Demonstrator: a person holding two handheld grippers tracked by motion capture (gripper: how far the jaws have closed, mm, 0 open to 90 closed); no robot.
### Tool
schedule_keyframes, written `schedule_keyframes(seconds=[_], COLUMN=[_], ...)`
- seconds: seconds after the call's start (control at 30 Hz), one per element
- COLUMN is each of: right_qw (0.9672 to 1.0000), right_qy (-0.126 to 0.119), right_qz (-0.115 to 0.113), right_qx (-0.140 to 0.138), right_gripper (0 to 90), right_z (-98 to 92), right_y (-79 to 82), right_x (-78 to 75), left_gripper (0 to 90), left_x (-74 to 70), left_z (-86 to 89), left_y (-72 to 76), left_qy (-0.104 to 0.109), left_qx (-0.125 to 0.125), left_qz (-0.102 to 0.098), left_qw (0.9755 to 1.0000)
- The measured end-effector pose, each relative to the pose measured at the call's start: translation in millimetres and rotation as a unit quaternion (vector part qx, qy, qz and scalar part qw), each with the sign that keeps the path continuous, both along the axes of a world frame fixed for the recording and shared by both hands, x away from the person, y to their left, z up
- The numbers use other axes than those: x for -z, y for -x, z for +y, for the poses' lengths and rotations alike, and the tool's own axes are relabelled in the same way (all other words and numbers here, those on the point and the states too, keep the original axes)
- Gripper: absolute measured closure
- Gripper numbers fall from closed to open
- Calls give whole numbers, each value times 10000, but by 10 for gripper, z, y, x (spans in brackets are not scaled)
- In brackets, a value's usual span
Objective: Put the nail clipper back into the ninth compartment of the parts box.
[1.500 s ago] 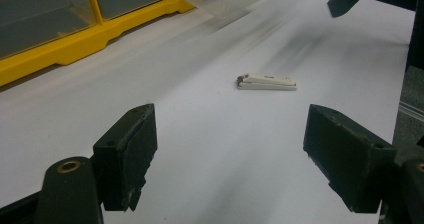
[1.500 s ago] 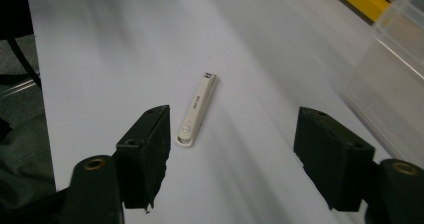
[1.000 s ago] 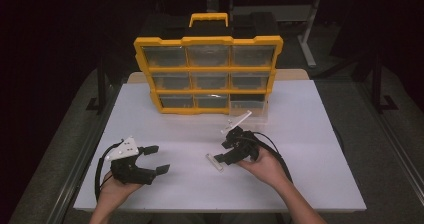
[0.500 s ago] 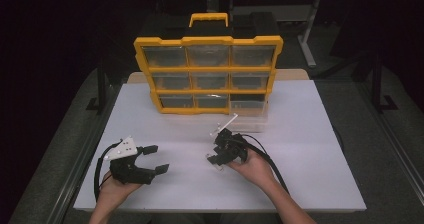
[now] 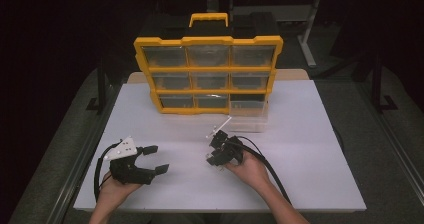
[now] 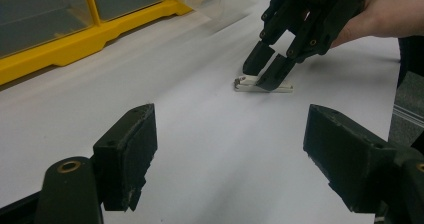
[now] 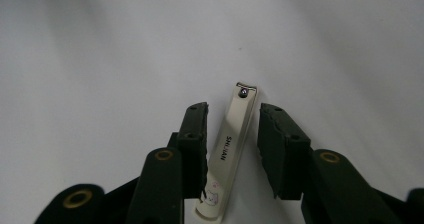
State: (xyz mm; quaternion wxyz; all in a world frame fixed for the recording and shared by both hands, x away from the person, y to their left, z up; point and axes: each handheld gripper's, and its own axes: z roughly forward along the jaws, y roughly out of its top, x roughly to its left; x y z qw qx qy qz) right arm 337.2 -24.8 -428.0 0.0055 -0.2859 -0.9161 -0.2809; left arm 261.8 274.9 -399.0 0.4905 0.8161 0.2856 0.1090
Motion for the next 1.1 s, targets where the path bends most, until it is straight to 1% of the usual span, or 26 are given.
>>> schedule_keyframes(seconds=[0.1,0.23,0.3,0.33,0.43,0.47,0.5,0.53,0.7,0.77,0.83,0.9,1.03,1.1], right_qw=[10000,9998,9997,9997,9997,9997,9997,9997,9998,9999,10000,10000,9999,9998], right_qy=[38,160,172,183,198,190,136,136,140,81,48,-34,-42,-95], right_qz=[16,-89,-108,-98,-126,-109,-4,-4,-94,-29,-21,16,39,63], right_qx=[10,58,99,116,121,132,195,195,105,65,48,-71,-146,-181], right_gripper=[669,702,710,716,734,740,744,744,755,759,759,760,760,760], right_z=[16,45,47,49,49,45,35,35,27,12,3,-15,-23,-37], right_y=[4,20,26,30,26,18,6,6,8,-8,-15,-30,-35,-43], right_x=[14,22,23,22,26,28,27,27,30,32,35,45,38,27], left_gripper=[214,214,214,215,214,214,213,213,213,213,213,213,213,213], left_x=[3,-3,-6,-5,1,4,6,7,1,0,2,6,10,8], left_z=[-1,-1,-3,-14,-14,-13,-8,-6,1,3,5,7,7,11], left_y=[0,3,2,4,3,3,2,0,-1,0,1,-3,-6,-7], left_qy=[12,22,19,54,36,31,11,11,0,11,19,19,2,-1], left_qx=[-6,5,14,2,5,6,13,12,9,6,-5,-7,-8,-9], left_qz=[2,7,-12,-16,-5,2,2,-6,-24,-25,-8,-14,-11,-12], left_qw=[10000,10000,10000,10000,10000,10000,10000,10000,10000,10000,10000,10000,10000,10000])
